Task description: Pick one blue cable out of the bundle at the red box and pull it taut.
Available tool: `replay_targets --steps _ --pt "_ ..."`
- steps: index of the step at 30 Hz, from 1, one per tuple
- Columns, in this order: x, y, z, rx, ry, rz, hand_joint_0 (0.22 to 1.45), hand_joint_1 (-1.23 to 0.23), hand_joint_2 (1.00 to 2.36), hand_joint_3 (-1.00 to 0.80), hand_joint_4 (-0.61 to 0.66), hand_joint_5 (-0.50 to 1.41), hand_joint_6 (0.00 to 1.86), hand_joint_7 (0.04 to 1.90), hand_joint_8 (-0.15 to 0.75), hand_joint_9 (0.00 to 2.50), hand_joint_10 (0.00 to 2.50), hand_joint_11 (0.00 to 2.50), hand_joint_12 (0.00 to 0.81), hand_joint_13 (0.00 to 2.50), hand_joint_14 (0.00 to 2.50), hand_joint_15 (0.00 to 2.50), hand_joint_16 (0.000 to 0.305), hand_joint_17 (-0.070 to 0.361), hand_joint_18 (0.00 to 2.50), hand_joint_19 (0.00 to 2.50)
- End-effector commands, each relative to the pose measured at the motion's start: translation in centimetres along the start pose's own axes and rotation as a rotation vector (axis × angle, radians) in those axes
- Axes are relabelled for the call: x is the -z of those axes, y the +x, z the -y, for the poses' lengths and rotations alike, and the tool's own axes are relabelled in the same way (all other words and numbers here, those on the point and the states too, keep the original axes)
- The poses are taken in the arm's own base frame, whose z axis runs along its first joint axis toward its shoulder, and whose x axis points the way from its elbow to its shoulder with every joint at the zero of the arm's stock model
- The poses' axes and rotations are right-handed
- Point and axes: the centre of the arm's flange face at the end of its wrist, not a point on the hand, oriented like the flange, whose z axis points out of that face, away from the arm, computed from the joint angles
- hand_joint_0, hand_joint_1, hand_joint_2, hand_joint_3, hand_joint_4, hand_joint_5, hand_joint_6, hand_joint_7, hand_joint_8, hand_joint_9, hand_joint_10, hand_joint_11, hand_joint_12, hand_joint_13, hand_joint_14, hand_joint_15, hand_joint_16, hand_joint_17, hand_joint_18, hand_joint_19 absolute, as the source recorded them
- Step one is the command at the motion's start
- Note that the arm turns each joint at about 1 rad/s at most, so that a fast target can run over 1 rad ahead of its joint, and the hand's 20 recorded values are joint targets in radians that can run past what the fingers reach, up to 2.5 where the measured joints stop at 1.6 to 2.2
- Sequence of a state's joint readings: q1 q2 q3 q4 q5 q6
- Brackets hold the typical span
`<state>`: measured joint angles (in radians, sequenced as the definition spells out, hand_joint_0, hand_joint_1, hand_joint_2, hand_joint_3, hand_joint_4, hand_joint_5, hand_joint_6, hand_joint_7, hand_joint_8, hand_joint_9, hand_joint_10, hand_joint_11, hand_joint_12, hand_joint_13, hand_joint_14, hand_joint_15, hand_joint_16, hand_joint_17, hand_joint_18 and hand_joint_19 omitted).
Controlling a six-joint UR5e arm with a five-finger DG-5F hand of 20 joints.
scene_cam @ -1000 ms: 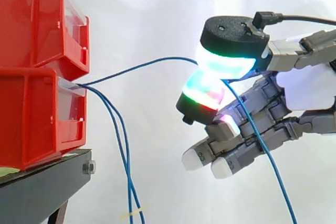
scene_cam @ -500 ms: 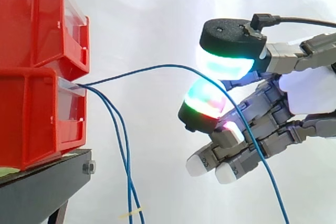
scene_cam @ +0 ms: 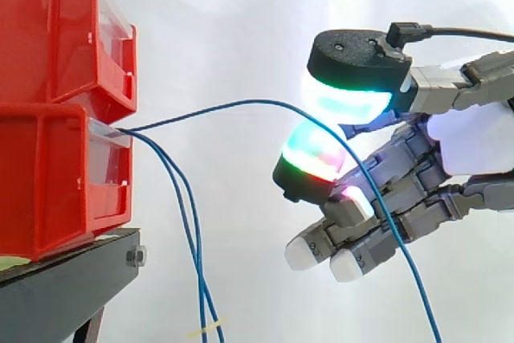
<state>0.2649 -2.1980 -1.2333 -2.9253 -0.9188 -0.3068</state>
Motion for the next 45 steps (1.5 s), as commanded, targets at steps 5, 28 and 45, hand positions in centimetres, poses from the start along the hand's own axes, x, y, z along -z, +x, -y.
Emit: replay_targets --steps 5,28,45 --pt "0.01 0.04 0.00 0.000 0.000 -0.001 0.60 -0.81 1.01 -0.38 0.18 -0.16 0.83 1.23 0.330 0.84 0.02 1.44 0.431 0.50 0.01 0.27 0.060 0.136 0.50 0.33" --pt "0.06 0.11 -0.14 -0.003 -0.003 -0.003 0.57 -0.78 1.00 -0.05 0.12 -0.12 0.86 1.31 0.379 0.99 0.01 1.34 0.504 0.59 0.01 0.26 0.076 0.171 0.61 0.30" --pt "0.61 0.24 0.23 -0.241 0.036 -0.018 0.56 -0.80 1.02 -0.03 0.14 -0.10 0.84 1.36 0.391 0.90 0.01 1.21 0.515 0.56 0.01 0.26 0.078 0.175 0.61 0.27"
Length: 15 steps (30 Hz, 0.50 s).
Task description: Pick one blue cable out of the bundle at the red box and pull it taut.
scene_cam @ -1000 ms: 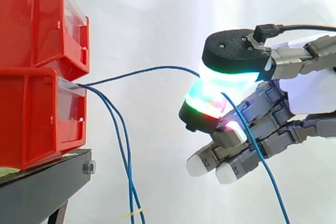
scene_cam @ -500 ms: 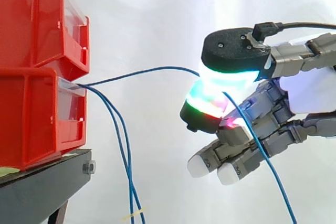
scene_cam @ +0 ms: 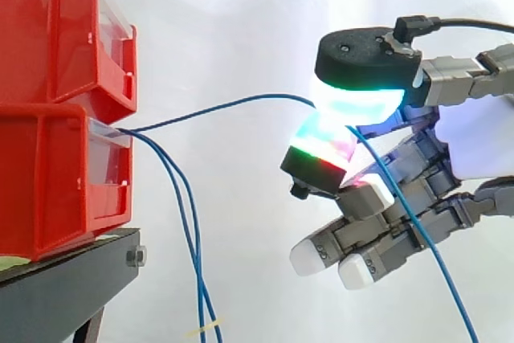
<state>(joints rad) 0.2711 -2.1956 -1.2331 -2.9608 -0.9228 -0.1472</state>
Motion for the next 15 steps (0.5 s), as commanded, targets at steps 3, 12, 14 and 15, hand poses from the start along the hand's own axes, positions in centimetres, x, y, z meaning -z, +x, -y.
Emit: replay_targets --steps 3,12,14,15 --pt "0.19 -0.05 0.28 -0.162 0.020 -0.004 0.56 -0.80 1.02 -0.02 0.15 -0.10 0.84 1.36 0.393 0.88 0.01 1.17 0.517 0.55 0.01 0.26 0.078 0.176 0.61 0.27" --pt "0.19 -0.05 0.28 -0.225 0.020 -0.003 0.56 -0.81 1.01 0.00 0.16 -0.10 0.83 1.38 0.387 0.82 0.01 1.09 0.515 0.52 0.01 0.24 0.078 0.176 0.58 0.27" --pt "0.18 -0.01 0.26 -0.231 0.019 -0.006 0.56 -0.81 1.00 0.00 0.15 -0.10 0.83 1.37 0.385 0.81 0.01 1.07 0.515 0.52 0.01 0.24 0.078 0.176 0.58 0.27" --pt "0.18 -0.01 0.26 -0.235 0.019 -0.006 0.56 -0.81 1.00 0.00 0.15 -0.10 0.83 1.37 0.383 0.81 0.01 1.06 0.514 0.52 0.01 0.24 0.078 0.176 0.58 0.27"
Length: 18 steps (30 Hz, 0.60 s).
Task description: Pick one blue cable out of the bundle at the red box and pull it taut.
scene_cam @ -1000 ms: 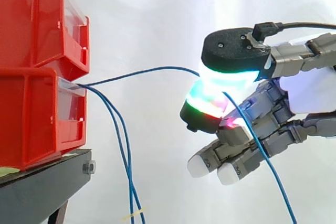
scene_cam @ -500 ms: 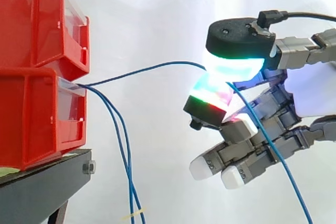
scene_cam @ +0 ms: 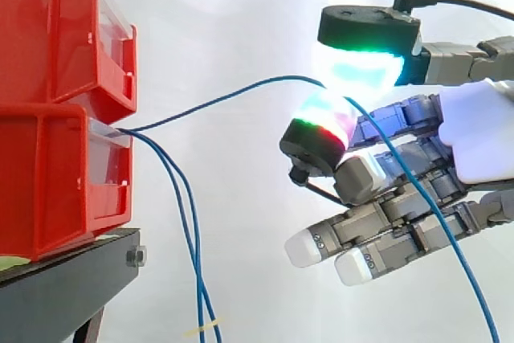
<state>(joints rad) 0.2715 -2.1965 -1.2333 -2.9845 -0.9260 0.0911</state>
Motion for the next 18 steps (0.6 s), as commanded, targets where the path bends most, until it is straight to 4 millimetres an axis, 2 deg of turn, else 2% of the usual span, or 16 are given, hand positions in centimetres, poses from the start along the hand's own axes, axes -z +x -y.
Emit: replay_targets --steps 1,18 --pt "-0.01 0.02 0.01 -0.014 0.000 -0.002 0.56 -0.81 1.00 0.00 0.15 -0.10 0.83 1.37 0.386 0.81 0.01 1.06 0.514 0.52 0.01 0.24 0.078 0.176 0.58 0.27" --pt "-0.28 0.22 -0.25 -0.036 -0.027 -0.002 0.56 -0.82 1.01 0.00 0.17 -0.10 0.83 1.38 0.389 0.81 0.01 1.05 0.513 0.51 0.01 0.24 0.078 0.176 0.57 0.25"
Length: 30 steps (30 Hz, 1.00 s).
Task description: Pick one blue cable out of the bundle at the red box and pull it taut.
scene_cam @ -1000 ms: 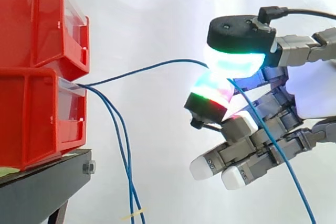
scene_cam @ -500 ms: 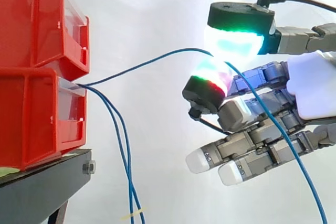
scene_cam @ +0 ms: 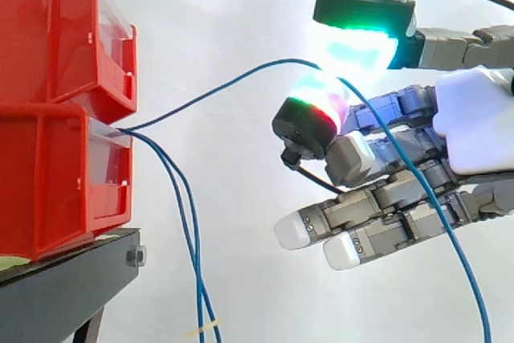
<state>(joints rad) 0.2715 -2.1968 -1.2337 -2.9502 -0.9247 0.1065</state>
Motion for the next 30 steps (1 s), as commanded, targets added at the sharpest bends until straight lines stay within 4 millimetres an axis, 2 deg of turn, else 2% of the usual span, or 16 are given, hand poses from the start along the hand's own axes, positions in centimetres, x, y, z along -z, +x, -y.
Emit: replay_targets --steps 1,30 --pt "-0.01 0.04 -0.02 0.000 0.000 -0.003 0.56 -0.82 1.01 0.00 0.16 -0.10 0.83 1.38 0.389 0.82 0.01 1.06 0.511 0.51 0.01 0.24 0.078 0.176 0.57 0.26" --pt "0.01 0.03 -0.01 0.003 0.001 -0.003 0.57 -0.83 1.03 -0.01 0.15 -0.10 0.84 1.35 0.391 0.86 0.01 1.07 0.505 0.54 0.01 0.23 0.076 0.171 0.56 0.23"
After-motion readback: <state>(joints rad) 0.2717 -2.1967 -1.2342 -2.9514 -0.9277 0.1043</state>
